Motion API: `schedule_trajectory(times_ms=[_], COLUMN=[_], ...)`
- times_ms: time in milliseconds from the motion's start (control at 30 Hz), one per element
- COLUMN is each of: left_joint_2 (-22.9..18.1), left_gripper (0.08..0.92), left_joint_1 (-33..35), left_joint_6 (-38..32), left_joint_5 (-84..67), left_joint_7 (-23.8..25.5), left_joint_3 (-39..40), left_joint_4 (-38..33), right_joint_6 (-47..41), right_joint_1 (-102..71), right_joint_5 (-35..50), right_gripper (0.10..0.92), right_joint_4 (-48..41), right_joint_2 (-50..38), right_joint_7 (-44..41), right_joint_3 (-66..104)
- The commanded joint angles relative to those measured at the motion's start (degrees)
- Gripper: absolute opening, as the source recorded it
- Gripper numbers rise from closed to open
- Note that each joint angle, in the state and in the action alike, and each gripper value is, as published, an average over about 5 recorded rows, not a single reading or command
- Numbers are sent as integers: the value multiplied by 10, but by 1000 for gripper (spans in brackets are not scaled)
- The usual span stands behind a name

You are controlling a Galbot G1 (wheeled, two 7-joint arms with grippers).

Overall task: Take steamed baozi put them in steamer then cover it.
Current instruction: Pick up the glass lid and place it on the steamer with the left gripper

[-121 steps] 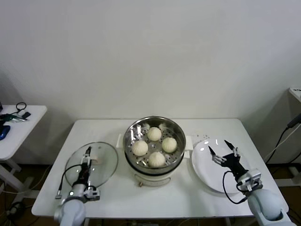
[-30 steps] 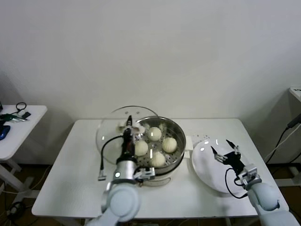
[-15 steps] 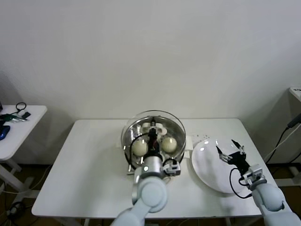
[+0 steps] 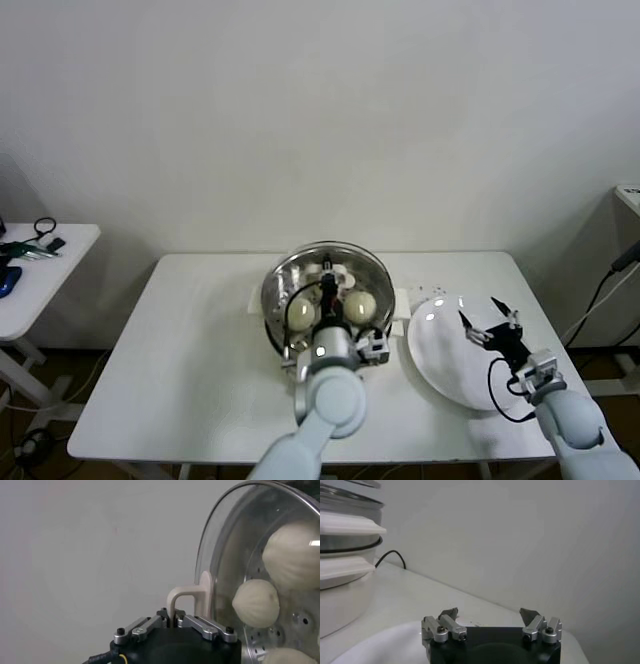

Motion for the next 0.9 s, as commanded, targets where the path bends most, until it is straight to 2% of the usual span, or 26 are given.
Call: schedule_trajectory(times_ms=[33,900], left_joint_2=[-9,-6], left_gripper=[150,150], left_joint_1=[-7,-1], left_joint_6=[28,28], left_joint_5=[8,5], left_joint_7=[0,-10], left_joint_3=[-4,-2], left_joint_4=[26,41], right_joint_6=[-1,4], right_joint_1=[2,4], right_joint_5=[-3,-8], right_gripper=[823,823], right_joint_4=[-1,-8], right_joint_2=[-4,-8], right_joint_7=[-4,-7], right_joint_3=[-1,-4])
